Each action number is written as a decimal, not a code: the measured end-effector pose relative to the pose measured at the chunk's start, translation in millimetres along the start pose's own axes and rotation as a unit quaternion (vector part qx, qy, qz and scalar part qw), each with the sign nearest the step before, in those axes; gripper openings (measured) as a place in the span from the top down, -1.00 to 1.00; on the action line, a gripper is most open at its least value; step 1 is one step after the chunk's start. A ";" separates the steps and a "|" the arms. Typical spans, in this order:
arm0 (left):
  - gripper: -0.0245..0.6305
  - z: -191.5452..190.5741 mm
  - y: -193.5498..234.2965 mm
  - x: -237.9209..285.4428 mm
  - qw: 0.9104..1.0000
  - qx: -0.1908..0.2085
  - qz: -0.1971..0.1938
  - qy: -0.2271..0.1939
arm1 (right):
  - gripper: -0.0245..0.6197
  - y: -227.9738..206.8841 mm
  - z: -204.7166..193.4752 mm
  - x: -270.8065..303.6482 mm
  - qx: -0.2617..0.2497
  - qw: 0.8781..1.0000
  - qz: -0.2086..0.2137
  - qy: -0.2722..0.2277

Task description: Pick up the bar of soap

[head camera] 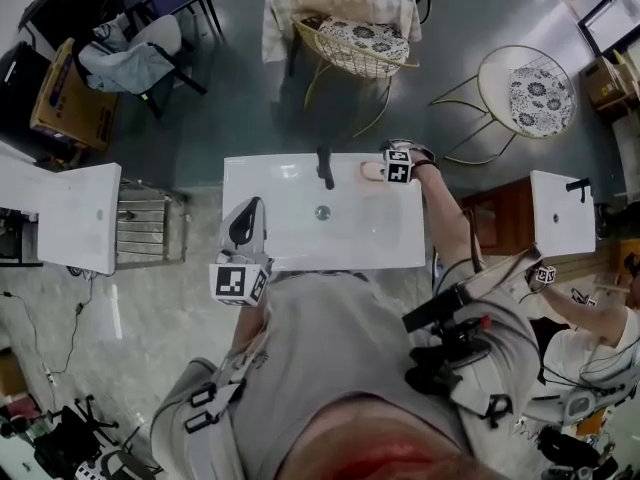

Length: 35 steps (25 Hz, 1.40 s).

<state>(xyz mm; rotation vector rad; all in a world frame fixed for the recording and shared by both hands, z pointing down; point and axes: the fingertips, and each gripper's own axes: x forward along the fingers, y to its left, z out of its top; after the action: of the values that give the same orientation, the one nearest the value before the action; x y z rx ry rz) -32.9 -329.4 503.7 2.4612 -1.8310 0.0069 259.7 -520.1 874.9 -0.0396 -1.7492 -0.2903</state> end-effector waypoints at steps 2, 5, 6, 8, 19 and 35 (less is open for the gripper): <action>0.93 -2.5 -0.1 2.4 1.000 0.002 0.002 0.004 | 0.05 3.7 0.7 9.6 -0.003 1.000 0.012 0.000; 0.93 -7.4 -1.2 4.7 1.000 0.004 0.005 0.010 | 0.04 7.7 2.6 21.7 -0.005 1.000 0.023 -0.005; 0.93 -9.0 -1.5 5.6 1.000 0.004 0.006 0.012 | 0.04 8.2 3.0 24.8 -0.004 1.000 0.025 -0.008; 0.93 -11.1 -1.7 7.2 1.000 0.003 0.008 0.015 | 0.04 9.2 3.2 30.0 -0.002 1.000 0.030 -0.010; 0.93 -20.6 -7.2 6.9 1.000 0.002 0.016 0.020 | 0.06 22.5 3.2 51.8 0.002 0.997 0.076 -0.011; 0.93 -40.7 -14.3 -9.3 1.000 0.006 0.013 0.023 | 0.14 21.3 3.5 63.0 0.029 0.999 0.037 0.011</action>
<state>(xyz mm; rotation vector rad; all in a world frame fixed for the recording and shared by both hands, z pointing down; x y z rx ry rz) -20.3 -313.9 543.0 2.4240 -1.8506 0.0754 247.7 -507.2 939.0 -0.0596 -1.7297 -0.1847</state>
